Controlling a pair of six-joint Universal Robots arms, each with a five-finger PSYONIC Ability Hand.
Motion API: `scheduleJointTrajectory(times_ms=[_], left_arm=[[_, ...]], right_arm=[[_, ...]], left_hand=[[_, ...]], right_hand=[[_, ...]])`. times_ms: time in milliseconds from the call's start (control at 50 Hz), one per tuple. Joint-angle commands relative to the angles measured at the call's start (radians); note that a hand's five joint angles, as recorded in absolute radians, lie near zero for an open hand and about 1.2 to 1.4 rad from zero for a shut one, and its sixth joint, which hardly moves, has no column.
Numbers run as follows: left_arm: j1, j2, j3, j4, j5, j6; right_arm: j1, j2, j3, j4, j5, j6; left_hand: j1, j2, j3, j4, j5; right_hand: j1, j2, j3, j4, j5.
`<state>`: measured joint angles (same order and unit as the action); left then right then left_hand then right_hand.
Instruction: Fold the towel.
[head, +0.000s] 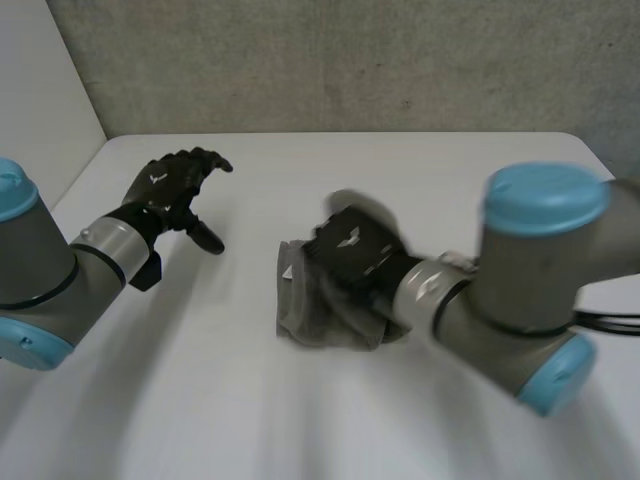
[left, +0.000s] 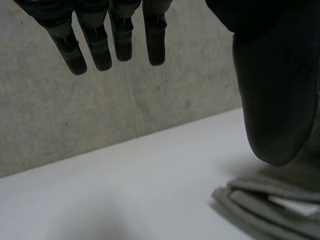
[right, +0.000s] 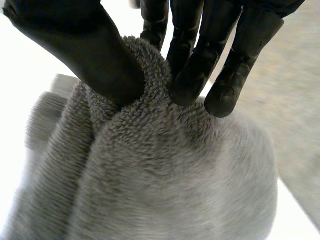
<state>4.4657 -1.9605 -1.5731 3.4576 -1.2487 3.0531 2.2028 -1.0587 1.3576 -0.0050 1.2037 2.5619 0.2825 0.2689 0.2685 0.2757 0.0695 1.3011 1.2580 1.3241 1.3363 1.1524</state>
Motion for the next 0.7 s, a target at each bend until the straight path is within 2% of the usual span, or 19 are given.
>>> scheduleJointTrajectory(times_ms=[20, 40, 60, 80, 100, 120, 200, 240, 340, 400, 500, 540, 700], left_arm=[[-0.006, 0.026, 0.021, 0.000, 0.000, -0.085], [-0.008, 0.028, 0.028, 0.000, 0.000, -0.103], [-0.009, 0.028, 0.038, -0.002, -0.002, -0.121], [-0.009, 0.028, 0.038, -0.002, -0.002, -0.122], [-0.014, 0.026, 0.047, -0.002, -0.002, -0.143], [-0.019, 0.023, 0.059, -0.002, -0.002, -0.164], [-0.022, 0.014, 0.082, -0.008, -0.002, -0.218], [-0.023, 0.012, 0.093, -0.009, -0.002, -0.247], [-0.055, -0.001, 0.117, -0.011, -0.003, -0.348], [-0.068, -0.005, 0.119, -0.012, -0.003, -0.370], [-0.129, -0.026, 0.114, -0.017, -0.026, -0.439], [-0.147, -0.032, 0.107, -0.021, -0.035, -0.450], [-0.235, -0.107, 0.087, -0.032, -0.072, -0.445]], right_arm=[[0.098, 0.124, -0.002, -0.003, 0.039, 0.003], [0.098, 0.125, -0.002, -0.003, 0.039, 0.003], [0.100, 0.128, 0.003, -0.006, 0.046, 0.009], [0.098, 0.125, 0.008, -0.010, 0.057, 0.029], [0.098, 0.125, 0.008, -0.010, 0.057, 0.029], [0.091, 0.117, 0.014, -0.016, 0.069, 0.059], [0.083, 0.078, 0.028, -0.032, 0.086, 0.150], [0.080, 0.016, 0.055, -0.038, 0.083, 0.242], [0.016, -0.043, 0.092, -0.040, 0.070, 0.331], [-0.024, -0.073, 0.112, -0.040, 0.068, 0.366], [-0.067, -0.093, 0.126, -0.043, 0.068, 0.394], [-0.129, -0.096, 0.126, -0.047, 0.068, 0.414], [-0.166, -0.038, 0.127, -0.070, 0.070, 0.463]], left_hand=[[-0.069, -0.055, -0.055, -0.062, -0.031], [-0.069, -0.055, -0.055, -0.062, -0.031], [-0.069, -0.055, -0.055, -0.062, -0.031], [-0.069, -0.055, -0.055, -0.062, -0.031], [-0.069, -0.055, -0.055, -0.062, -0.031], [-0.066, -0.053, -0.052, -0.059, -0.028], [-0.063, -0.050, -0.049, -0.056, -0.025], [-0.063, -0.050, -0.049, -0.056, -0.025], [-0.060, -0.047, -0.046, -0.053, -0.022], [-0.057, -0.044, -0.043, -0.050, -0.019], [-0.057, -0.044, -0.043, -0.050, -0.019], [-0.057, -0.044, -0.043, -0.050, -0.019], [-0.060, -0.047, -0.046, -0.053, -0.022]], right_hand=[[-0.108, -0.065, -0.131, -0.143, -0.133], [-0.109, -0.066, -0.132, -0.144, -0.135], [-0.336, -0.293, -0.359, -0.371, -0.362], [-0.658, -0.615, -0.681, -0.693, -0.684], [-0.661, -0.618, -0.684, -0.696, -0.687], [-0.911, -0.868, -0.934, -0.946, -0.937], [-1.005, -0.962, -1.028, -1.040, -1.031], [-1.101, -1.058, -1.124, -1.136, -1.127], [-1.127, -1.083, -1.150, -1.162, -1.152], [-1.127, -1.083, -1.150, -1.162, -1.152], [-1.127, -1.083, -1.150, -1.162, -1.152], [-1.127, -1.083, -1.150, -1.162, -1.152], [-1.127, -1.083, -1.150, -1.162, -1.152]])
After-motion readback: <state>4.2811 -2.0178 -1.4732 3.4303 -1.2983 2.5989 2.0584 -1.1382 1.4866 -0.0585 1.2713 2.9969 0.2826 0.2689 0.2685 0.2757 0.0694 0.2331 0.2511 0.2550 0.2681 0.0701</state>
